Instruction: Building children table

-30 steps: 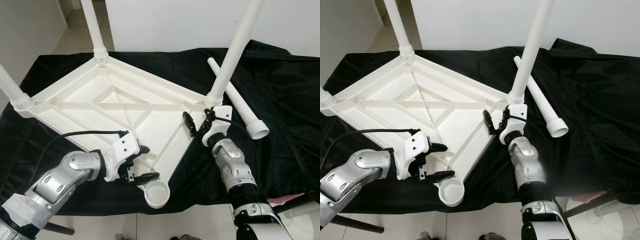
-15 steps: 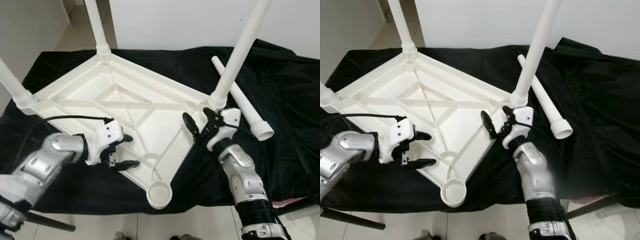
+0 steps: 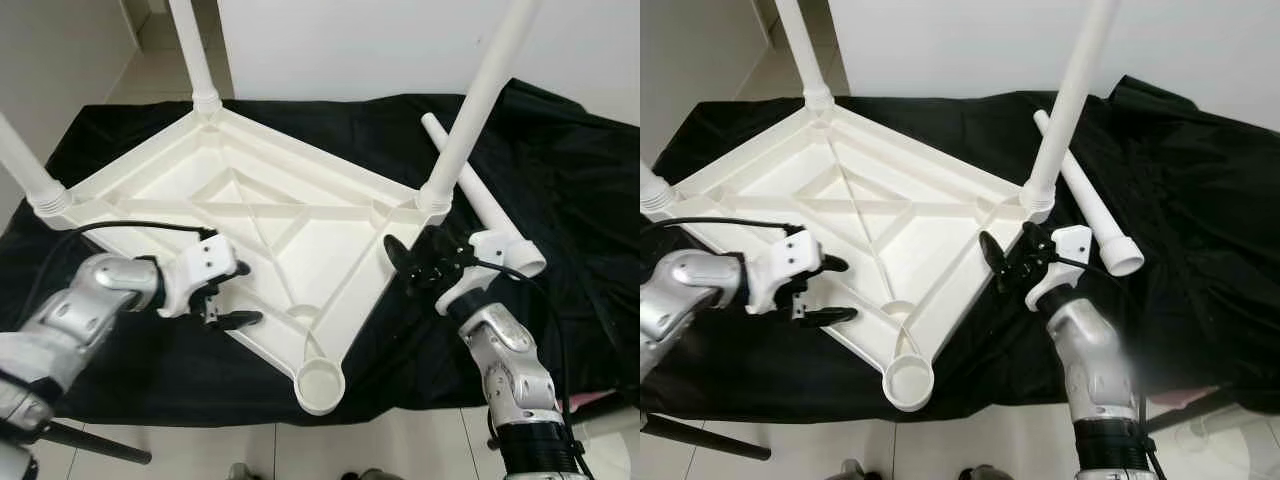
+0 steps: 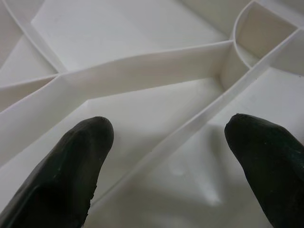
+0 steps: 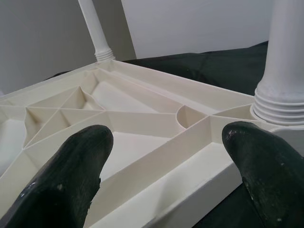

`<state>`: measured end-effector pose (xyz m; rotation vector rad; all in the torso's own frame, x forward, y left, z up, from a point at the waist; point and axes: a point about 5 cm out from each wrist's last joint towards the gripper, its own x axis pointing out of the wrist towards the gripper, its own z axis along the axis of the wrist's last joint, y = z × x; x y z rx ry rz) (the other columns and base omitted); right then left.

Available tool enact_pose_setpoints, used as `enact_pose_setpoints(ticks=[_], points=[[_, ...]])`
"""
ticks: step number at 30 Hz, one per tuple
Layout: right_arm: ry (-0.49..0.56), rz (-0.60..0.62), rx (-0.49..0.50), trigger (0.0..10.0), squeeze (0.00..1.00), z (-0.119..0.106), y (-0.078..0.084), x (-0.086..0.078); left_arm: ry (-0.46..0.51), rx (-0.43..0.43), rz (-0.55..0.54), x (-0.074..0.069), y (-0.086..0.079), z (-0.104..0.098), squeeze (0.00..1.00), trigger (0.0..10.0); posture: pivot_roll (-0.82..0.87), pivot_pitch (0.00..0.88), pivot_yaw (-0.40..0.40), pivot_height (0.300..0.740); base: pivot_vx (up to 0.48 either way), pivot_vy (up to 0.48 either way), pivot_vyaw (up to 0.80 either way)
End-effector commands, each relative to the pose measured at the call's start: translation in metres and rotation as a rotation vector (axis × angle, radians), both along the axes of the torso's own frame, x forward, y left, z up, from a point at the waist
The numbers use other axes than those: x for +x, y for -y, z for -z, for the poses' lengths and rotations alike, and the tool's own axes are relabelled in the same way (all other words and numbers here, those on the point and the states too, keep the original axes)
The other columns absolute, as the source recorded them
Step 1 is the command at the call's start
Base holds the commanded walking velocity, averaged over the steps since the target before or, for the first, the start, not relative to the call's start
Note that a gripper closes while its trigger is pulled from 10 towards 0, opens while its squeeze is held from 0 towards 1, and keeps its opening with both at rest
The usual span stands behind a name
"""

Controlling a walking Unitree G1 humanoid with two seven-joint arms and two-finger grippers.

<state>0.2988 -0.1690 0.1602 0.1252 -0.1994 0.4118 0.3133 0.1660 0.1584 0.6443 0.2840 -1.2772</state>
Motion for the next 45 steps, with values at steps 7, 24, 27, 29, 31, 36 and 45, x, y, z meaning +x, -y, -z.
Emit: enact_pose_setpoints(ticks=[7, 24, 27, 29, 31, 36, 45], points=[[0.001, -0.006, 0.006, 10.0, 0.0, -0.004, -0.002, 0.0, -0.035, 0.124, -0.016, 0.012, 0.003, 0.018, 0.0, 10.0, -0.08, 0.108, 0.033, 0.74, 0.0, 0.0, 0.0], [-0.011, -0.004, -0.002, 10.0, 0.0, -0.003, -0.002, 0.0, -0.039, 0.129, -0.041, 0.021, -0.005, 0.018, 0.0, 0.0, -0.08, 0.098, 0.035, 0.74, 0.0, 0.0, 0.0], [-0.012, -0.004, -0.002, 10.0, 0.0, -0.003, -0.002, 0.0, -0.03, 0.111, -0.05, 0.022, -0.003, 0.016, 0.0, 0.0, -0.08, 0.093, 0.034, 0.74, 0.0, 0.0, 0.0], [-0.012, -0.005, -0.004, 10.0, 0.0, -0.003, -0.003, 0.0, -0.013, 0.091, -0.05, 0.023, 0.001, 0.014, 0.0, 0.0, -0.08, 0.093, 0.035, 0.74, 0.0, 0.0, 0.0], [-0.011, -0.005, -0.005, 10.0, 0.0, -0.003, -0.003, 0.001, 0.002, 0.074, -0.055, 0.024, 0.005, 0.013, 0.0, 0.0, -0.08, 0.092, 0.036, 0.74, 0.0, 0.0, 0.0], [-0.011, 0.005, -0.007, 10.0, 0.0, -0.003, -0.003, 0.001, 0.103, -0.023, -0.085, 0.028, 0.03, 0.01, 0.0, 10.0, -0.08, 0.093, 0.039, 0.74, 0.0, 0.0, 0.0], [-0.007, 0.021, -0.01, 10.0, 0.0, -0.003, -0.003, 0.002, 0.113, -0.044, -0.122, 0.033, 0.034, 0.006, 0.0, 10.0, -0.08, 0.092, 0.04, 0.74, 0.0, 0.0, 0.0]])
